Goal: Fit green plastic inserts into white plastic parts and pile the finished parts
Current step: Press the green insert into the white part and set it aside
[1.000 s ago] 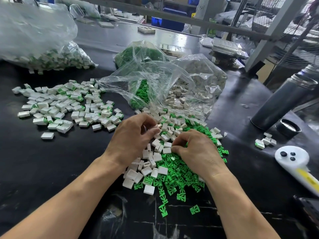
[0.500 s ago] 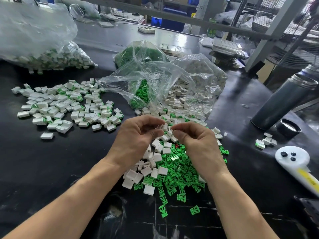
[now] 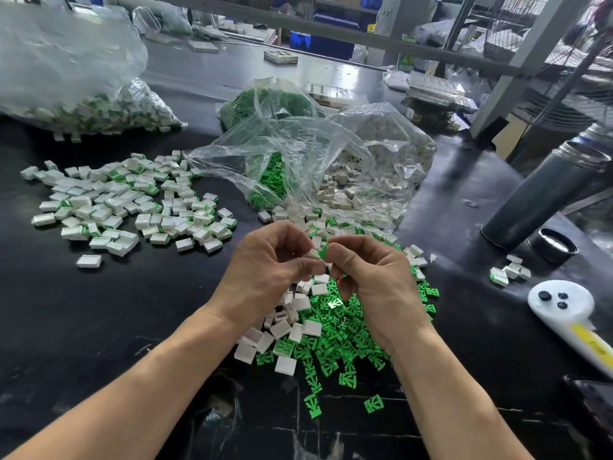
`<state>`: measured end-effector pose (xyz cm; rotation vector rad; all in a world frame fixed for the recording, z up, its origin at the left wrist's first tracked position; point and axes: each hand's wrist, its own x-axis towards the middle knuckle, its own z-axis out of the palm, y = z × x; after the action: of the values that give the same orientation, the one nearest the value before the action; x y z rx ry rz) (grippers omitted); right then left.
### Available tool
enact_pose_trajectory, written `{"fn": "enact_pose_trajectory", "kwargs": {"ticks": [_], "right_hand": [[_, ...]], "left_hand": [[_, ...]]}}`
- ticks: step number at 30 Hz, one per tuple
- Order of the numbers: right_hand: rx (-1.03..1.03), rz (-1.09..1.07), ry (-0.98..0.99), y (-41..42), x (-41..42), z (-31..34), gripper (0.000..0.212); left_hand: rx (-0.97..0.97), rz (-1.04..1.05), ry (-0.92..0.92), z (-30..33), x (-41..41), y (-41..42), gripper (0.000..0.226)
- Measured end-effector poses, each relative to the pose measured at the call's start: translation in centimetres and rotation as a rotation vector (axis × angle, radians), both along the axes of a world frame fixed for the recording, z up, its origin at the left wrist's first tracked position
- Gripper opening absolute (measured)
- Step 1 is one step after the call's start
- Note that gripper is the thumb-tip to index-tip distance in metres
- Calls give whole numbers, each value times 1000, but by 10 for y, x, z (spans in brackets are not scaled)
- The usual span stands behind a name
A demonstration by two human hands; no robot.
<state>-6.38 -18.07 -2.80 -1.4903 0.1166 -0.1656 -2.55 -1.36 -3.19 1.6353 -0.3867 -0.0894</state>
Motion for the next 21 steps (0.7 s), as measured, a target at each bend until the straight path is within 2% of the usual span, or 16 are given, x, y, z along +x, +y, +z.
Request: {"fn": "enact_pose_trajectory", "kwargs": {"ticks": [9,21], "right_hand": [[-96,-11,-2,4,-2,0,8],[-301,-123,-123,14,-3,-6,12]], "left_hand": [[24,-24,-5,-2,0,0,23],[-15,-35,10,-8,2,0,23]]}}
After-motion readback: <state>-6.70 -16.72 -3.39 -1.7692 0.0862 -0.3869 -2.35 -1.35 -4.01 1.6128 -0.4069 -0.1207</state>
